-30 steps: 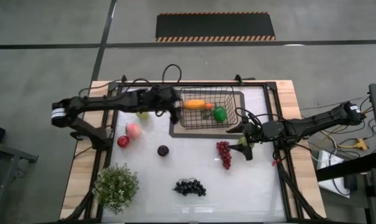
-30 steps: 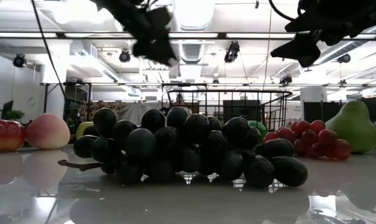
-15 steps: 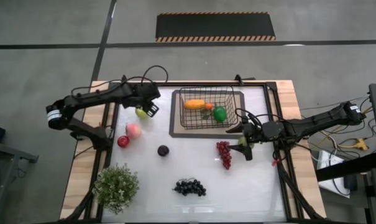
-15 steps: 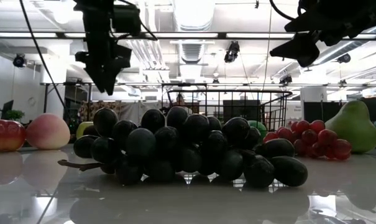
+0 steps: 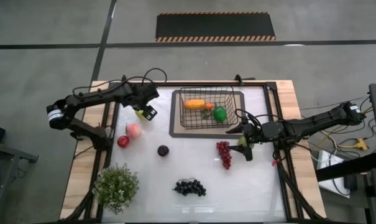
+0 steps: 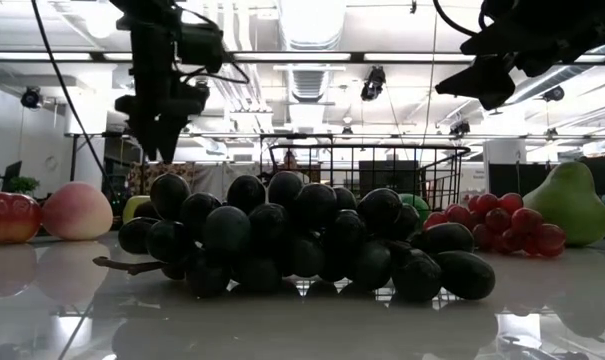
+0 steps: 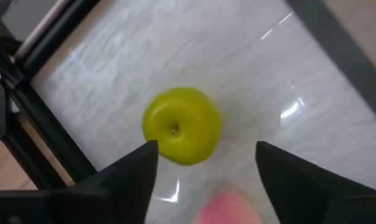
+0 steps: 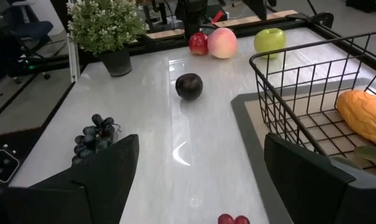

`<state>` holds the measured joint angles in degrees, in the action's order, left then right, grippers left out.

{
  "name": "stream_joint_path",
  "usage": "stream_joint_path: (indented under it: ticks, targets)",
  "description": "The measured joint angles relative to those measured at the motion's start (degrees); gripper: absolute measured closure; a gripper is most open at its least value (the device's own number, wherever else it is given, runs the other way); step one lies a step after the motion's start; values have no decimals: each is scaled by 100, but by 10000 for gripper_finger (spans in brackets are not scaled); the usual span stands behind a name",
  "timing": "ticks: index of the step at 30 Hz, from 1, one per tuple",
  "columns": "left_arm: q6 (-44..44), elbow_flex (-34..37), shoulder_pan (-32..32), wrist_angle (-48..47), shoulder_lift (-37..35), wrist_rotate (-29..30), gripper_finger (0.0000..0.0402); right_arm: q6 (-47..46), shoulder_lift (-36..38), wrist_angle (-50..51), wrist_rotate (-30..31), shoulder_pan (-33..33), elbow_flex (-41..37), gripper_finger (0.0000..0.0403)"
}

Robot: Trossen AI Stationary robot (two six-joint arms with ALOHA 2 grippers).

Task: Build produce basket
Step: Put the green apple into the black wire basket

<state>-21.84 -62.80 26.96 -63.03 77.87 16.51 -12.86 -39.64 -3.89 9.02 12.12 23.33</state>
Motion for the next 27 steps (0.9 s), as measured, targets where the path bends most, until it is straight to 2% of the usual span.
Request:
stream_joint_path:
  ticks: [4,8,13,27]
  targets:
    - [-18,287,18,14,0,40,93,0,0,1,0,0,0,76]
    - [46,604,45,293,0,46,68,0,0,1,0,0,0,76]
    - [153,857,204,849,0,41,64,39,0,-1,0,0,0,76]
    - [169,1110,764,1137,0,-62,63,42,0,-5,0,0,0,76]
